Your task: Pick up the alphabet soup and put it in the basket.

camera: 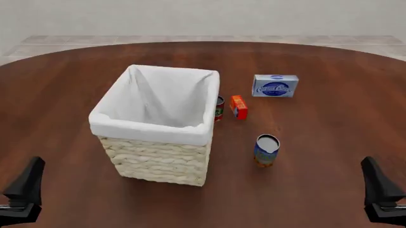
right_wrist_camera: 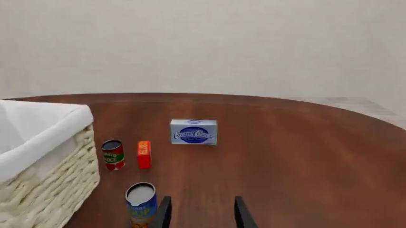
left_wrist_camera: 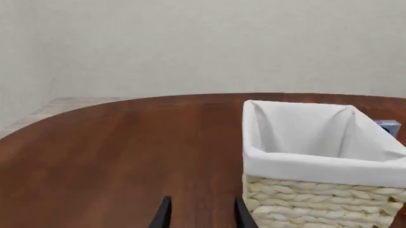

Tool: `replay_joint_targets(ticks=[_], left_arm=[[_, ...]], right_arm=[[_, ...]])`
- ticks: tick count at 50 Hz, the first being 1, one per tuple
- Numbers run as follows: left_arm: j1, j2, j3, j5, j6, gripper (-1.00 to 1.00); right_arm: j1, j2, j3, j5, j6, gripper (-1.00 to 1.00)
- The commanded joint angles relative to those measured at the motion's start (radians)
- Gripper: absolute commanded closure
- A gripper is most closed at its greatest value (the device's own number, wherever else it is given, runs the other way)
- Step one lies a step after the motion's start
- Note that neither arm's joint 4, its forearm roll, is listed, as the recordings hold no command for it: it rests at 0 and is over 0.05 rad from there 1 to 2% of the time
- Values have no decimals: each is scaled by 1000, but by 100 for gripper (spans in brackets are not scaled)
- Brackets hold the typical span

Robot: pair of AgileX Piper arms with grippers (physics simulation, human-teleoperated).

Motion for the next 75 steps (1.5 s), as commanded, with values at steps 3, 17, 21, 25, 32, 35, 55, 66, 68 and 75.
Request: replay_joint_targets(ticks=[3, 17, 21, 25, 32, 35, 55, 66, 68, 75], left_arm=[[0, 0, 0, 0, 0, -100], [0, 0, 0, 0, 0, -100], [0, 0, 0, 0, 0, -100], [0, 0, 0, 0, 0, -100], [0, 0, 0, 0, 0, -100], [0, 0, 0, 0, 0, -100], [0, 0, 0, 0, 0, -100], [0, 0, 0, 0, 0, -100], [0, 0, 0, 0, 0, -100], [0, 0, 0, 0, 0, -100]], right_arm=[[4, 3, -2, 1, -6, -100], [32, 161, 1, -113, -27, -100], [56, 188, 0, -144, -28, -100], [92, 274, -10, -213, -50, -100], [170, 471, -43, -347, -60, -100], [191, 564, -60, -411, -70, -100], [268, 975, -201, -599, -52, -100], [336, 1112, -278, -601, -46, -100], [334, 1133, -274, -612, -58, -100], [344, 1210, -279, -622, -81, -100]])
